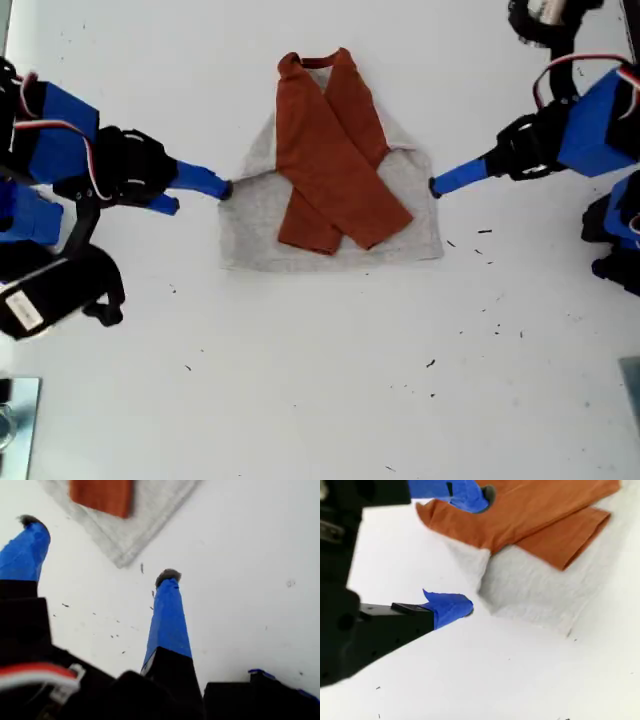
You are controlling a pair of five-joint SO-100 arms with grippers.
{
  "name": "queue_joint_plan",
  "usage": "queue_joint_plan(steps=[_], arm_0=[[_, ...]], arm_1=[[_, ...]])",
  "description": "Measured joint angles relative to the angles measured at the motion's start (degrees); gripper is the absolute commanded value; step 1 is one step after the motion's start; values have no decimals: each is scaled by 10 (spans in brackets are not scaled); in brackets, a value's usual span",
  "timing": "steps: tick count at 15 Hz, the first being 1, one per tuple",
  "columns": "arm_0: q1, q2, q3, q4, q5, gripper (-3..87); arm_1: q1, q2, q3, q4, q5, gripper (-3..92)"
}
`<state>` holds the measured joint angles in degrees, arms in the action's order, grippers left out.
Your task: Fold t shirt
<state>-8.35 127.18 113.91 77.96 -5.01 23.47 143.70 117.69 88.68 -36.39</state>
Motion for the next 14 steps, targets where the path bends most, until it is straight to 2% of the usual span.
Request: queue_joint_plan(steps=[2, 4, 6, 9, 12, 14], arm_0=[[55, -45, -15, -2, -36, 300], [69, -65, 42, -61, -54, 298], [69, -104, 116, -155, -57, 309], [58, -229, 135, -249, -57, 314], [40, -265, 142, -294, -50, 270], [30, -279, 143, -310, -27, 198]], arm_1=[[-37, -87, -111, 43, 21, 380], [-56, -112, -95, 19, 43, 355], [-74, -118, -5, -59, 78, 344], [-96, -182, 91, -185, 102, 323], [-113, -295, 101, -279, 130, 308], [-115, -330, 104, -307, 140, 279]])
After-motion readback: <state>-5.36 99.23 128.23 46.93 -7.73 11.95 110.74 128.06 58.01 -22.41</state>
